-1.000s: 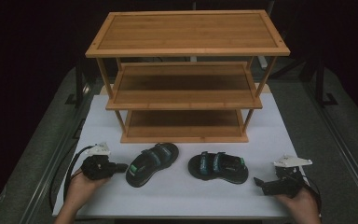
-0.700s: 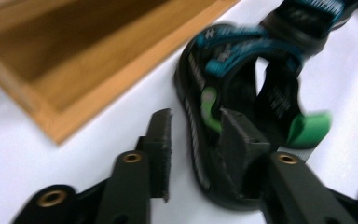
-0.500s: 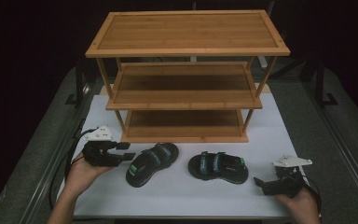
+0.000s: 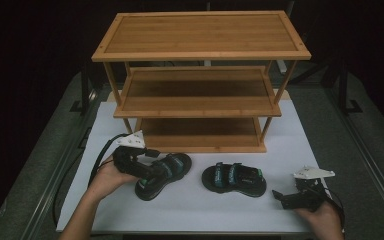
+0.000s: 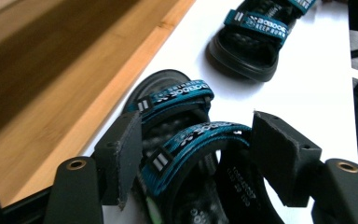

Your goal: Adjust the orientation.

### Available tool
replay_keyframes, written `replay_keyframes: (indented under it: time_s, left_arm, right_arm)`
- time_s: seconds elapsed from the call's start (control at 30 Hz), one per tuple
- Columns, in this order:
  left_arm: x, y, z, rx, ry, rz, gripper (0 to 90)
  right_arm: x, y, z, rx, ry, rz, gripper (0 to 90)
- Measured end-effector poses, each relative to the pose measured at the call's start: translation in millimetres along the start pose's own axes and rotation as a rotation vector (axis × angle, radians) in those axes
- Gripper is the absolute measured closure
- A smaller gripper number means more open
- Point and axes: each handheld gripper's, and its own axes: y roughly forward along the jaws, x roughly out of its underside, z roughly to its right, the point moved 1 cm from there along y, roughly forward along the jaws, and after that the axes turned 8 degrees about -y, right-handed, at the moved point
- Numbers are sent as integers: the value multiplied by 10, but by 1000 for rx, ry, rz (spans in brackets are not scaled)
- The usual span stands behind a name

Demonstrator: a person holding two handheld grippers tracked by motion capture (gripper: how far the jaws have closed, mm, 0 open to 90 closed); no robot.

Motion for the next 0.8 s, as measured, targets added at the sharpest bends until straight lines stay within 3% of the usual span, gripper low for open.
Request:
replay_keyframes:
  time_s: [0.17, 0.27, 0.63, 0.8]
  left_arm:
    - [10, 108, -38, 66, -2, -25, 357]
    - [12, 113, -48, 79, -8, -18, 395]
    - [28, 86, -73, 79, -16, -14, 525]
    - [32, 35, -70, 53, -13, -10, 604]
  right_arm:
    - [0, 0, 0, 0, 0, 0, 0]
    - [0, 0, 0, 0, 0, 0, 0]
    - [0, 0, 0, 0, 0, 0, 0]
    - [1, 0, -1, 1, 0, 1, 0]
